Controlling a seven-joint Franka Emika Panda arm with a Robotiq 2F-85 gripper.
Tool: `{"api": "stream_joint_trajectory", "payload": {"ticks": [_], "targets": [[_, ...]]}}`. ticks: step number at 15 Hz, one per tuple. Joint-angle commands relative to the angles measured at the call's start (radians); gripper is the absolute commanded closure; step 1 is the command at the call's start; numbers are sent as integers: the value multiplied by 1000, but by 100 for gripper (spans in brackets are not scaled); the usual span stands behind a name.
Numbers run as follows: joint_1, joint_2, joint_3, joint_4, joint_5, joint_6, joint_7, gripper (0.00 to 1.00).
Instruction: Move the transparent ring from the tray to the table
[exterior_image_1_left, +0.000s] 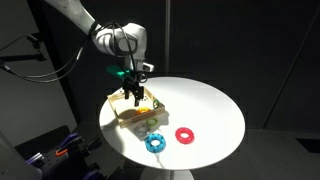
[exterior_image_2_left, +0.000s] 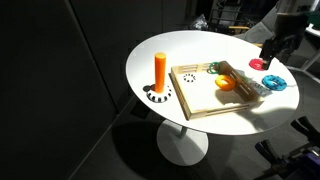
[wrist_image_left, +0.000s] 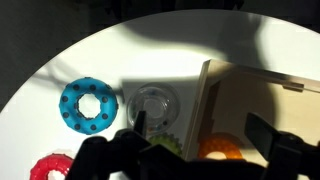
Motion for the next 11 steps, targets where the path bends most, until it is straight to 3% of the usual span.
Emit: {"api": "stream_joint_trajectory", "payload": {"ticks": [1, 9, 11], "targets": [[-1, -63, 21, 57, -4, -107, 40, 0], [3, -166, 60, 116, -29, -127, 129, 0], [-4, -153, 61, 106, -7, -108, 98, 0]]}}
